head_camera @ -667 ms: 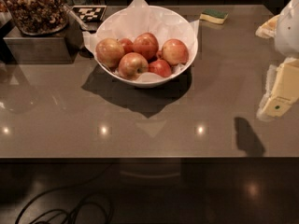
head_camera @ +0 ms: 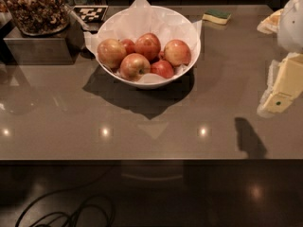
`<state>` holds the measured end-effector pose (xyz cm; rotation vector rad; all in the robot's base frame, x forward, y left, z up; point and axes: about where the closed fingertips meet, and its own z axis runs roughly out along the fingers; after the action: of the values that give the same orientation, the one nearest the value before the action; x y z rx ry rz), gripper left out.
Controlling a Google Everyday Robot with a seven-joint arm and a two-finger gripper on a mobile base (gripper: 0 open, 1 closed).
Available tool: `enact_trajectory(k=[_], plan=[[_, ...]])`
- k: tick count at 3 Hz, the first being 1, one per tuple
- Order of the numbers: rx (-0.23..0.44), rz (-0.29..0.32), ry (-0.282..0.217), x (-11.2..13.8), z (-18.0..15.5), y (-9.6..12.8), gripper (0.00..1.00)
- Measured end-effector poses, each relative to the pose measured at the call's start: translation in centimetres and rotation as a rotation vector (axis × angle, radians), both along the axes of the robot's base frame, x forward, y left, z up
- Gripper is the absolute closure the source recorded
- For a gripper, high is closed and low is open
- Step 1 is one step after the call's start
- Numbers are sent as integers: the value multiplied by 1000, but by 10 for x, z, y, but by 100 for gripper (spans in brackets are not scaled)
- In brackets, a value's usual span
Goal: Pick apple from white bowl
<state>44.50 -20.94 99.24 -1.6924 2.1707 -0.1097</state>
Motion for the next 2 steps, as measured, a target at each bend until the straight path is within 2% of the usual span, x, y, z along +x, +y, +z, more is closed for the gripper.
enact_trajectory(k=[1,2], plan=[[78,45,-20,15,9,11,0],[248,136,-6,38,18,25,0]])
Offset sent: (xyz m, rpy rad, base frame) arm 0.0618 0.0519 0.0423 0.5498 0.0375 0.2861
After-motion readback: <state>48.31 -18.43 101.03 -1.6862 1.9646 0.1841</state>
